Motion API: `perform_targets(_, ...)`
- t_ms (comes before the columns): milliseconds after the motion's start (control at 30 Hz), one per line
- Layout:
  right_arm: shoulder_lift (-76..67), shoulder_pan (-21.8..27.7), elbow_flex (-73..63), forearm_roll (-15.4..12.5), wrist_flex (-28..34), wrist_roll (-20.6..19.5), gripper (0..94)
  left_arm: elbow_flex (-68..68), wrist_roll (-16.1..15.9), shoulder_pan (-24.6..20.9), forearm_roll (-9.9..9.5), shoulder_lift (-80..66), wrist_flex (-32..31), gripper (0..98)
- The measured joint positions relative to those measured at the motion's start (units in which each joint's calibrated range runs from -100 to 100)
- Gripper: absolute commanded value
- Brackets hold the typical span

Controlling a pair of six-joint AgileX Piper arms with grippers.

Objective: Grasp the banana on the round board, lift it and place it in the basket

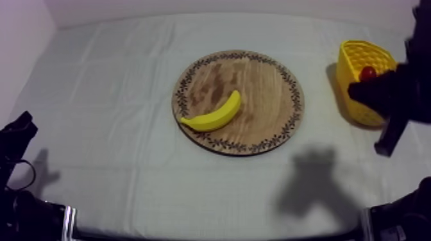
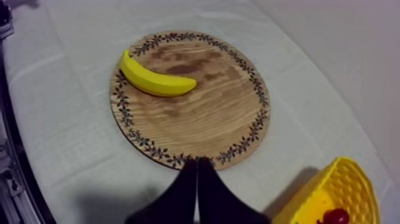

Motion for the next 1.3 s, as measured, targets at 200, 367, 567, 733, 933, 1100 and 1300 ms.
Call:
perform_targets(200,13.39,-1.11,-17.55,-0.52,12.52,2.87,0.6,0.00,0.00,0.00,0.00,0.00,0.00,0.1)
perform_targets(367,24.35,-2.94,-33.29,1.00,22.82,5.42,0.6,0.00,0.00,0.00,0.00,0.00,0.00,0.1)
perform_targets(567,37.01,-6.83,-48.70,4.36,32.73,9.01,0.6,0.00,0.00,0.00,0.00,0.00,0.00,0.1)
perform_targets(733,46.57,-8.12,-59.07,4.17,37.98,12.82,0.6,0.00,0.00,0.00,0.00,0.00,0.00,0.1)
perform_targets(933,55.98,-8.68,-69.94,3.03,44.16,19.27,0.5,0.00,0.00,0.00,0.00,0.00,0.00,0.1)
perform_targets(1100,62.00,-8.75,-78.56,2.52,46.02,24.05,0.5,0.00,0.00,0.00,0.00,0.00,0.00,0.1)
perform_targets(1300,64.85,-8.53,-81.95,3.04,46.96,29.91,0.6,0.00,0.00,0.00,0.00,0.00,0.00,0.1)
